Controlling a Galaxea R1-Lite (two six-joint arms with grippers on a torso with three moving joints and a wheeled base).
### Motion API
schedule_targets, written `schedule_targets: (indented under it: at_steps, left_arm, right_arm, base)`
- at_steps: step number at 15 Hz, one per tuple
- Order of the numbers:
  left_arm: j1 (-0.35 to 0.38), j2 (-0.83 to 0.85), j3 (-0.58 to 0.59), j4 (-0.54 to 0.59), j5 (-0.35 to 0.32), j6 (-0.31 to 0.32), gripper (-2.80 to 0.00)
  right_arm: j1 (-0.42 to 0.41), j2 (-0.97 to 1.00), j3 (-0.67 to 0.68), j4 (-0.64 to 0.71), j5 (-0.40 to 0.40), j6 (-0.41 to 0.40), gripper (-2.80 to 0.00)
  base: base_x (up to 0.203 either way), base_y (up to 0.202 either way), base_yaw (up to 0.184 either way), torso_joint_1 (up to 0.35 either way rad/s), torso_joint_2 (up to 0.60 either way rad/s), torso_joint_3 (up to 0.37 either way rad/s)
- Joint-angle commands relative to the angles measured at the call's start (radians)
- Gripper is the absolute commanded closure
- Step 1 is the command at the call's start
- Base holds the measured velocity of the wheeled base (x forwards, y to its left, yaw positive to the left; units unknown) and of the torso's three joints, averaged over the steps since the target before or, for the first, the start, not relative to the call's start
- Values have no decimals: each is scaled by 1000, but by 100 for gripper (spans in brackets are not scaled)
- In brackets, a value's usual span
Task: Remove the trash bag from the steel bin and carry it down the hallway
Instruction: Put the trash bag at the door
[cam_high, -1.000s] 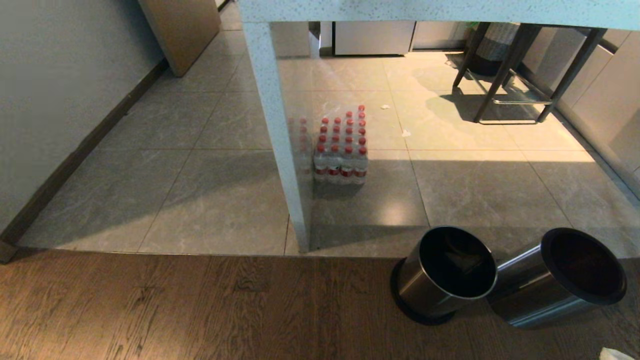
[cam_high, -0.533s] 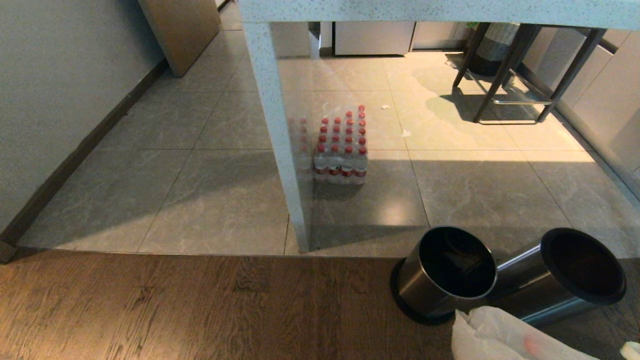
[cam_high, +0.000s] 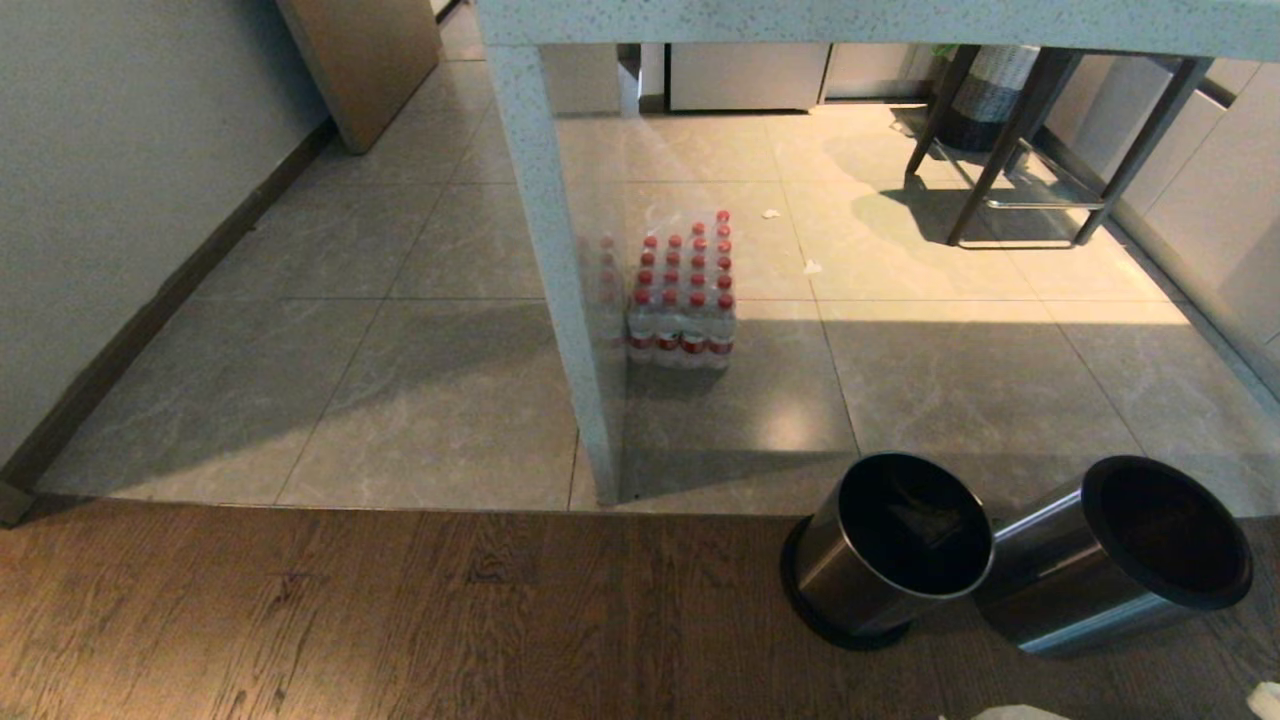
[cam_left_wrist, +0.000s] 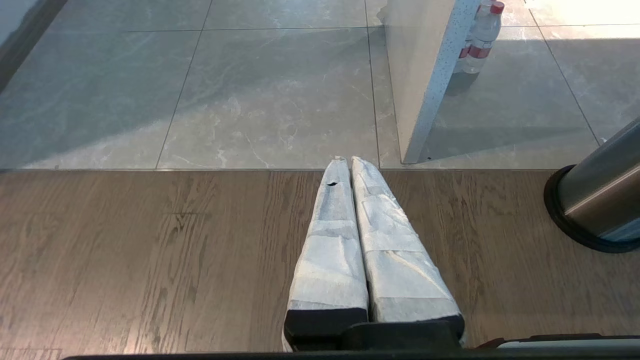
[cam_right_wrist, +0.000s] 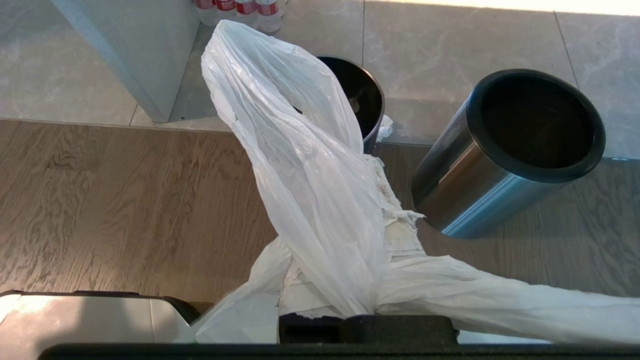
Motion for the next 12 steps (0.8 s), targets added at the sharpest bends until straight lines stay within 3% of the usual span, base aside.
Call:
schedule_targets:
  at_steps: [1,5,12]
  left_arm:
    - [0,0,0,-1,0,2,0]
    - [0,0,0,0,0,-2,0]
    - [0,0,0,-1,0,-4,0]
  right_arm:
    - [0,3,0,2,0,-1,0]
    - [0,3,0,2,0,-1,0]
    - [0,3,1,2,0,-1,0]
  base:
    - [0,0,0,0,0,0]
    - [0,0,0,2,1,72]
    - [0,0,0,2,2,196]
